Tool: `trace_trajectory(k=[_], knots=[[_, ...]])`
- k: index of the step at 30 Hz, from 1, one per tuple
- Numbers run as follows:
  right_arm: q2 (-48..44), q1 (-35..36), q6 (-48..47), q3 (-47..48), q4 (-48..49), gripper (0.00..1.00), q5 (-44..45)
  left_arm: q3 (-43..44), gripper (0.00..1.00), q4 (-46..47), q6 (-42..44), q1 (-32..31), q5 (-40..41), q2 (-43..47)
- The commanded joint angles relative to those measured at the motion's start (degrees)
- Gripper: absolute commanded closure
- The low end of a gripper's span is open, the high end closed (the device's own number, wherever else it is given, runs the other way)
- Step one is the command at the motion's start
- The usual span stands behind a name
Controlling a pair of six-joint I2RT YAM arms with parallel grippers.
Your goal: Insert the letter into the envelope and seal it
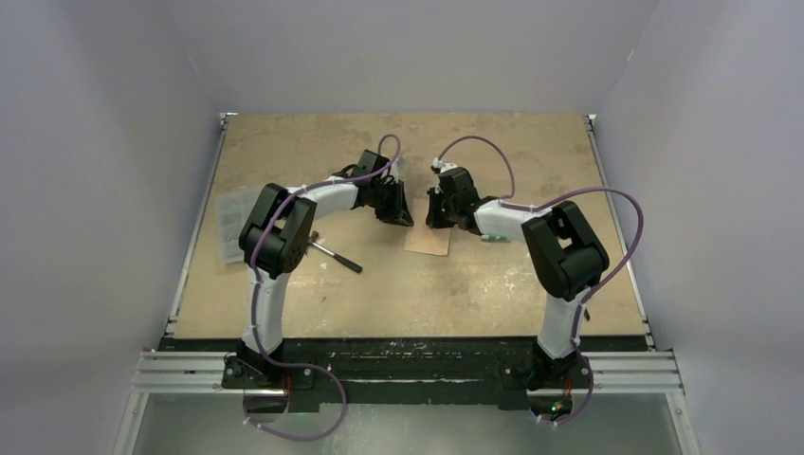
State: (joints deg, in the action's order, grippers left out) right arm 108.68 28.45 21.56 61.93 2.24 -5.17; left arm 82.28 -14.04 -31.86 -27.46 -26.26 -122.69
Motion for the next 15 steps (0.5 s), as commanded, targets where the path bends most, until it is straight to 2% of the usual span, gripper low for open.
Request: trace_trajectory(k=[1,4,8,11,15], knots=[[3.45,4.15,-3.39,-0.71,-7.91,0.95,14.58,-0.54,0.88,-2.27,2.02,-0.22,6.12,-4.28],[3.22,5.36,-3.29,-2.74,-6.71,0.99,16.06,-0.46,0.89,-2.3,1.91,-0.21,6.48,-4.6],[1.2,5.65,-3.11,-6.87,-2.75,0.98,13.94,-0.45,0.9,-2.22,1.89,-0.14,7.24,-5.04],[-0.54,5.61,-2.45,-8.3,-0.22,0.94,11.65,-0.21,0.9,-2.22,1.89,-0.13,7.34,-5.35],[-3.54,5.61,0.01,-5.55,-3.3,0.83,10.68,-0.19,0.91,-2.3,1.88,-0.13,7.33,-5.37]])
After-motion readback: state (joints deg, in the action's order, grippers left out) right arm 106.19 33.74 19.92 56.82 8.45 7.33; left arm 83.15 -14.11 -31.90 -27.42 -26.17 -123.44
